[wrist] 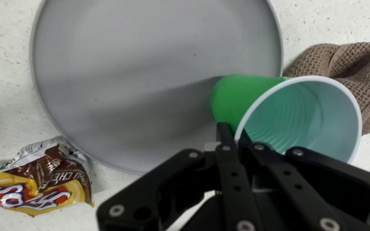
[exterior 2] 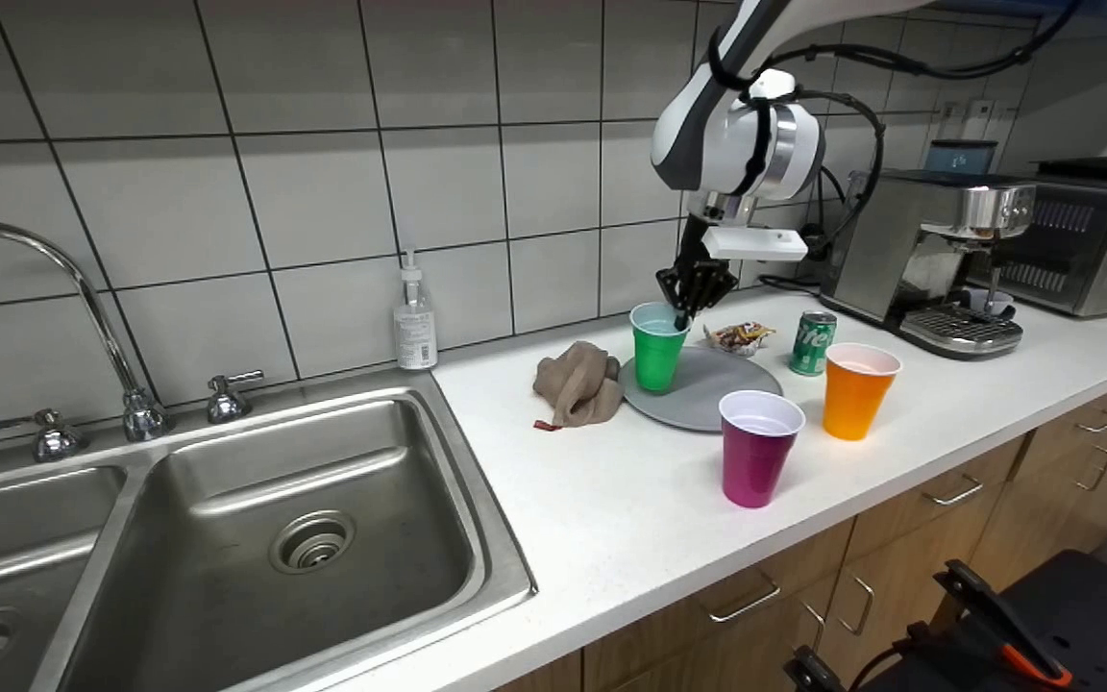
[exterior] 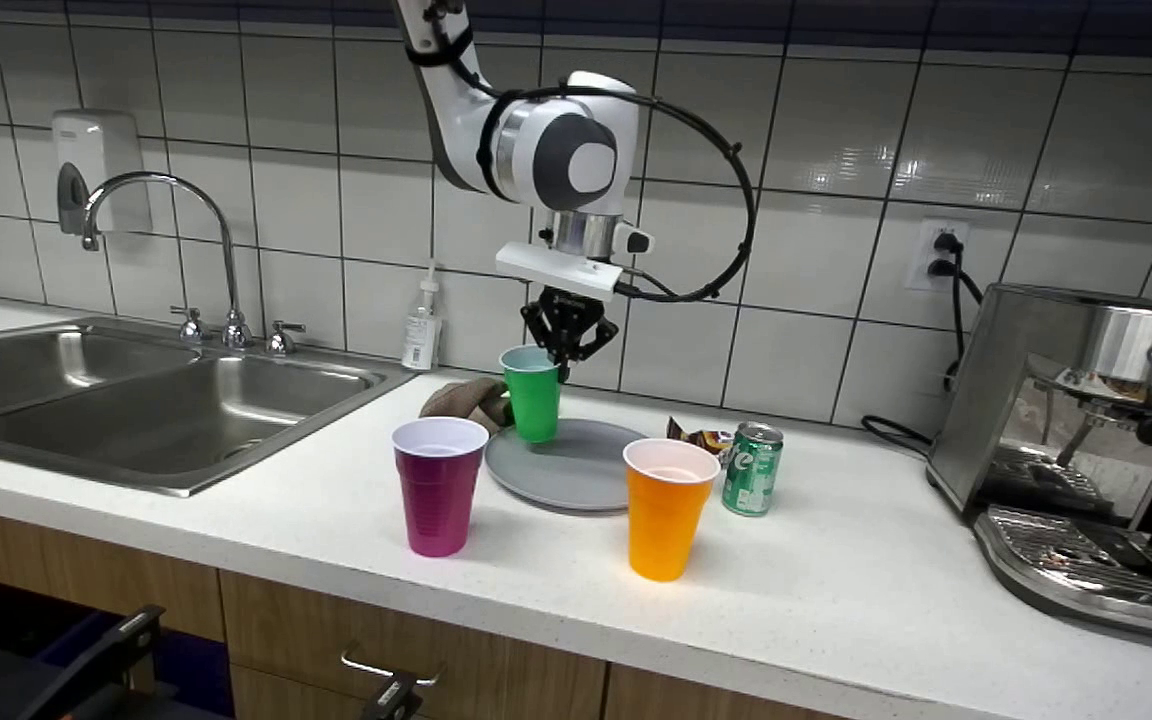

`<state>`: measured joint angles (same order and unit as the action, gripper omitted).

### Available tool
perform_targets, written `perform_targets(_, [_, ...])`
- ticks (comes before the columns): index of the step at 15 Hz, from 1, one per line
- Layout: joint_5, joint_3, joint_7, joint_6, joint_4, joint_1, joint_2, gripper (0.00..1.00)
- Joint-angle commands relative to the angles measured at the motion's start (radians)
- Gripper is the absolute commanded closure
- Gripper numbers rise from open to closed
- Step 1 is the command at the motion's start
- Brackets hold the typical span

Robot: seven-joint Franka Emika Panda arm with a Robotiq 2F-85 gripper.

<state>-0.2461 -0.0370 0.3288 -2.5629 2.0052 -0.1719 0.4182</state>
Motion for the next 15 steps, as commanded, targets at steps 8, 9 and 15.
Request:
perform_targets(8, [0.024, -0.019, -0.092, 0.258, -0.184, -0.039, 0.045, 0.99])
perform_targets(9, [0.033, -0.027, -0.11, 0.254, -0.195, -0.034, 0.056, 0.99])
perform_targets(15, [0.054, -0.036, -0.199, 0.235, -0.283, -0.021, 0.173, 0.99])
